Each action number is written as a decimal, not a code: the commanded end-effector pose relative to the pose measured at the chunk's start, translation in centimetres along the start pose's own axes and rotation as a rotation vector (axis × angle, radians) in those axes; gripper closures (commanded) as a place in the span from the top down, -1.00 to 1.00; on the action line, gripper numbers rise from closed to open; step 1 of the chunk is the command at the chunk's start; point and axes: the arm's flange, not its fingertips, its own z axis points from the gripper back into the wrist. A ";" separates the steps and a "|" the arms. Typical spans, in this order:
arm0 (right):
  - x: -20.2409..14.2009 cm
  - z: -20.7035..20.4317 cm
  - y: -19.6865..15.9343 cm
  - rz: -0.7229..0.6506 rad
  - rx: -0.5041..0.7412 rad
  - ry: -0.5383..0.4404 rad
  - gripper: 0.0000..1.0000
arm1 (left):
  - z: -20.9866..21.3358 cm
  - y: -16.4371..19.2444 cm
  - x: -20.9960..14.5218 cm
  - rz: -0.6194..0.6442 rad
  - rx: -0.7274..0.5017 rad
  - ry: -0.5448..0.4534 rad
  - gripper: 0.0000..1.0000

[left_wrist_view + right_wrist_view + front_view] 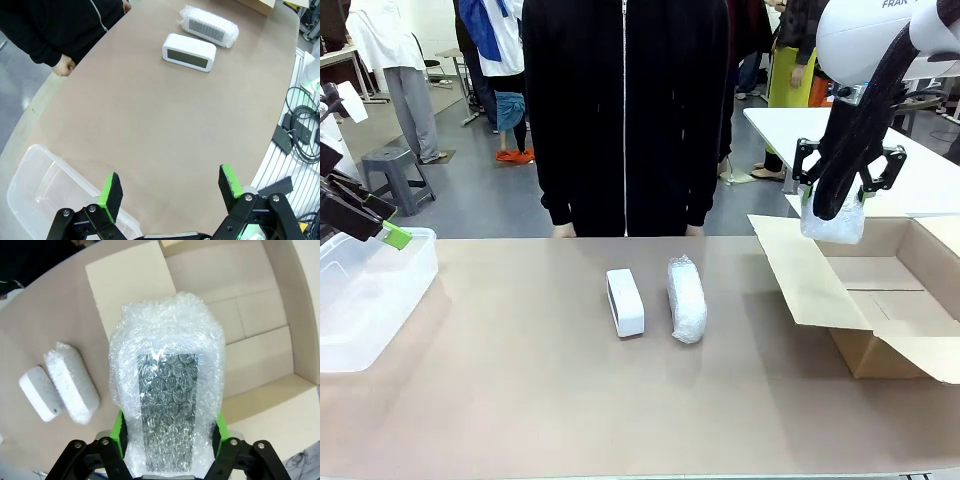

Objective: Separate and place wrapped and unwrapped clocks.
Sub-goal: If the picked Digital clock is wrapped, place it in the Package Box ; if not, place it in the Organizing box, then pick up the Digital clock indicated by the person.

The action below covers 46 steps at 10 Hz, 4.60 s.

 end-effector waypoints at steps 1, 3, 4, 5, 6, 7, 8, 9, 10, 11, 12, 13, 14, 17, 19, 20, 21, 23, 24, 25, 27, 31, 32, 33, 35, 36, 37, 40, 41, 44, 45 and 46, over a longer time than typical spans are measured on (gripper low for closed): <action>0.1 0.3 -0.4 0.015 -0.029 -0.002 0.55 | -0.1 0.1 0.0 -0.008 -0.016 -0.013 1.00; 2.2 -0.3 -2.0 -0.004 -0.038 0.047 0.55 | -0.1 0.1 0.0 -0.008 -0.016 -0.013 1.00; 3.3 -1.2 -3.2 0.099 -0.060 0.085 0.55 | -0.1 0.1 0.0 -0.008 -0.016 -0.013 1.00; 4.0 -2.3 -3.9 0.151 -0.069 0.047 0.55 | -0.1 0.1 0.0 -0.008 -0.016 -0.013 1.00; 4.9 -3.6 -4.8 0.197 -0.068 0.020 0.55 | -0.1 0.1 0.0 -0.008 -0.016 -0.013 1.00; 5.9 -4.7 -5.7 0.198 -0.089 -0.012 0.55 | -0.1 0.1 0.0 -0.008 -0.016 -0.013 1.00; 7.3 -6.0 -6.5 0.190 -0.111 -0.043 0.55 | -0.1 0.1 0.0 -0.008 -0.016 -0.013 1.00; 8.3 -7.4 -7.1 0.188 -0.133 -0.030 0.55 | -0.1 0.1 0.0 -0.008 -0.016 -0.013 1.00; 9.4 -9.2 -7.6 0.171 -0.117 -0.052 0.55 | -0.1 0.1 0.0 -0.008 -0.016 -0.013 1.00; 10.2 -10.9 -8.0 0.163 -0.119 -0.045 0.55 | -0.1 0.1 0.0 -0.008 -0.016 -0.013 1.00; 10.8 -12.5 -8.3 0.152 -0.118 -0.024 0.55 | -0.1 0.1 0.0 -0.008 -0.016 -0.013 1.00; 11.0 -13.7 -8.6 0.156 -0.111 0.009 0.55 | -0.1 0.1 0.0 -0.008 -0.016 -0.013 1.00; 11.3 -14.9 -8.7 0.167 -0.109 0.040 0.55 | -0.1 0.1 0.0 -0.008 -0.016 -0.013 1.00; 11.8 -17.9 -8.5 0.145 -0.106 0.098 0.55 | -0.1 0.1 0.0 -0.008 -0.016 -0.013 1.00; 11.8 -18.2 -8.9 0.164 -0.109 0.114 1.00 | -0.1 0.1 0.0 -0.008 -0.016 -0.013 1.00; 11.6 -17.9 -9.1 0.171 -0.109 0.120 1.00 | -0.1 0.1 0.0 -0.008 -0.016 -0.013 1.00; 11.5 -17.5 -9.1 0.181 -0.112 0.136 1.00 | -0.1 0.1 0.0 -0.008 -0.016 -0.013 1.00; 11.4 -15.7 -10.0 0.148 -0.073 0.199 1.00 | -0.1 0.1 0.0 -0.008 -0.016 -0.013 1.00; 10.9 -13.4 -10.7 0.158 -0.039 0.208 1.00 | -0.1 0.1 0.0 -0.008 -0.016 -0.013 1.00; 10.1 -10.8 -11.0 0.175 -0.019 0.197 1.00 | -0.1 0.1 0.0 -0.008 -0.016 -0.013 1.00; 8.0 -5.9 -11.3 0.218 -0.035 0.138 1.00 | -0.1 0.1 0.0 -0.008 -0.016 -0.013 1.00; 3.5 1.0 -12.0 0.229 0.072 0.038 1.00 | -0.1 0.1 0.0 -0.008 -0.016 -0.013 1.00; 2.9 1.8 -11.8 0.237 0.079 0.016 1.00 | -0.1 0.1 0.0 -0.008 -0.016 -0.013 1.00; 3.4 1.7 -11.0 0.194 0.069 0.054 1.00 | -0.1 0.1 0.0 -0.008 -0.016 -0.013 1.00; 3.3 2.9 -11.6 0.217 0.047 0.029 1.00 | -0.1 0.1 0.0 -0.008 -0.016 -0.013 1.00; 3.3 2.9 -11.6 0.217 0.047 0.029 1.00 | -0.1 0.1 0.0 -0.008 -0.016 -0.013 1.00; 3.3 2.9 -11.6 0.217 0.047 0.029 1.00 | -0.1 0.1 0.0 -0.008 -0.016 -0.013 1.00; 3.3 2.9 -11.6 0.217 0.047 0.029 1.00 | -0.1 0.1 0.0 -0.008 -0.016 -0.013 1.00; 3.3 2.9 -11.6 0.217 0.047 0.029 1.00 | -0.1 0.1 0.0 -0.008 -0.016 -0.013 1.00; 3.3 2.9 -11.6 0.217 0.047 0.029 1.00 | -0.1 0.1 0.0 -0.008 -0.016 -0.013 1.00; 3.3 2.9 -11.6 0.217 0.047 0.029 1.00 | -0.1 0.1 0.0 -0.008 -0.016 -0.013 1.00; 3.3 2.9 -11.6 0.217 0.047 0.029 1.00 | -0.1 0.1 0.0 -0.008 -0.016 -0.013 1.00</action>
